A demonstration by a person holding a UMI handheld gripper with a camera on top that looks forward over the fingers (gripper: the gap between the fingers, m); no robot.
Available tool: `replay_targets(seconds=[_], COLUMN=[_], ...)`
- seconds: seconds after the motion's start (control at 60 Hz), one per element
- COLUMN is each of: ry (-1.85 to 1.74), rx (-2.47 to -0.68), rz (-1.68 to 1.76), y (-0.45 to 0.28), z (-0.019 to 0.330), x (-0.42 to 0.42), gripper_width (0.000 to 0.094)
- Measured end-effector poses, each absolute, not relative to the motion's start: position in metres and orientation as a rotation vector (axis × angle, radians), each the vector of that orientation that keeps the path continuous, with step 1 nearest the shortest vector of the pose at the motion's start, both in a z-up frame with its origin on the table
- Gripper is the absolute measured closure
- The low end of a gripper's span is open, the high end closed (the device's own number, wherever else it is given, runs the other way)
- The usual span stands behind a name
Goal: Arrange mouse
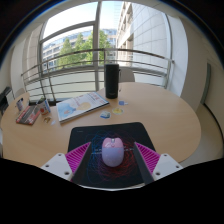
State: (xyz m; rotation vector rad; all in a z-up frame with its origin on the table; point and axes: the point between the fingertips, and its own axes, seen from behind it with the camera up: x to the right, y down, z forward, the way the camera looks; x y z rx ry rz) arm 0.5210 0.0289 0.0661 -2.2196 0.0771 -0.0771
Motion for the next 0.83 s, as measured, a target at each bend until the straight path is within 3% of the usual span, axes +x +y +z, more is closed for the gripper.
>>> replay_targets(seconds=[0.35,0.583,0.833], ry=[0.063,0.059,0.054], rx=[-2.130,-2.116,-2.105], rz=[-0.199,-0.197,-0.205], y=[-0.108,-0.180,-0.196], z=[0.171,0.199,0.206], x=[0.484,0.459,0.450], gripper_width=[0.0095,0.0092,0.0092])
